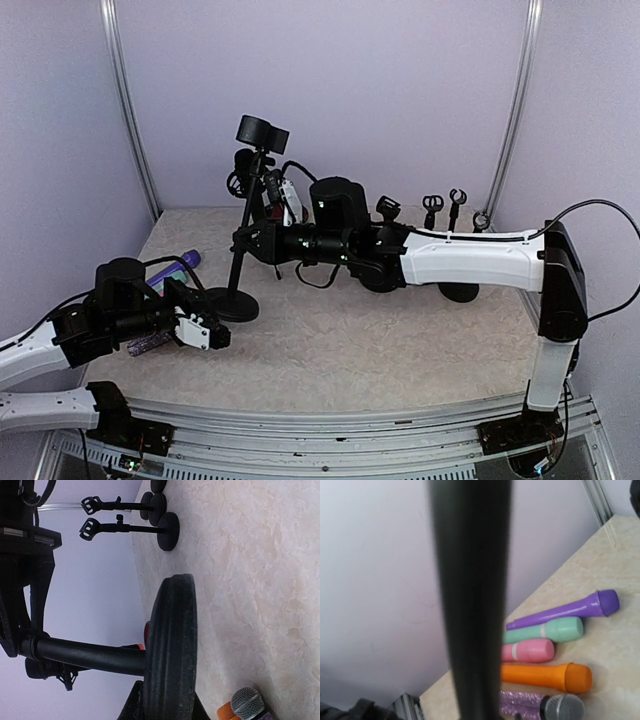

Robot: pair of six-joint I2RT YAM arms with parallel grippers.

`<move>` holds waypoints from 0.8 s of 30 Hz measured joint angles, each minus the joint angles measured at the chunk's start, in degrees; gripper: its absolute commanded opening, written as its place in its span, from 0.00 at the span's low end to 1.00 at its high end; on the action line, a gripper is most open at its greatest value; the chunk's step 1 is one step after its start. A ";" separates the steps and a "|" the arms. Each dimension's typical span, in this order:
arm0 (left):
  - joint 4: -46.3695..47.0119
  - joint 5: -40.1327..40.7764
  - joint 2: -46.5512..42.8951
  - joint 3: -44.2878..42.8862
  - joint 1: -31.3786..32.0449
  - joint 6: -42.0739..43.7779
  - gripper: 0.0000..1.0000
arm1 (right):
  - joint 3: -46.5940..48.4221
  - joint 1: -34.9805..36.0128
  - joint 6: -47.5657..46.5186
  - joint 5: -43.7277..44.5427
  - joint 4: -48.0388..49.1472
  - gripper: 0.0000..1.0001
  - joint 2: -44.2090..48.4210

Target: Remove the microphone from the stand

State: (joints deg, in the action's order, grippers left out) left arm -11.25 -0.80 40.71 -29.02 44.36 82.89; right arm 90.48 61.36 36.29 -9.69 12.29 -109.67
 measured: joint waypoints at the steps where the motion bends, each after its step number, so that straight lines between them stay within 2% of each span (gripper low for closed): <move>1: 1.09 0.26 -0.22 0.46 0.07 -0.07 0.00 | 0.00 -0.13 0.00 -0.20 0.11 0.00 0.15; 10: 10.84 -0.48 -3.13 3.76 0.96 1.95 0.00 | -2.21 -0.42 -3.54 -5.14 4.52 0.00 3.56; 22: 19.34 -9.86 -7.76 5.62 2.10 5.53 0.00 | -3.17 -3.37 -3.63 -34.56 21.29 0.01 4.24; 24: 20.70 -11.61 -8.24 5.62 2.36 6.21 0.00 | -2.19 -3.37 -3.48 -37.92 22.27 0.34 4.24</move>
State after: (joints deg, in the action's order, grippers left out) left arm 9.45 -12.40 32.47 -23.40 46.72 89.10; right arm 88.29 58.00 32.82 -47.62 34.57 -105.43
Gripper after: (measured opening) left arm 0.166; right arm 0.205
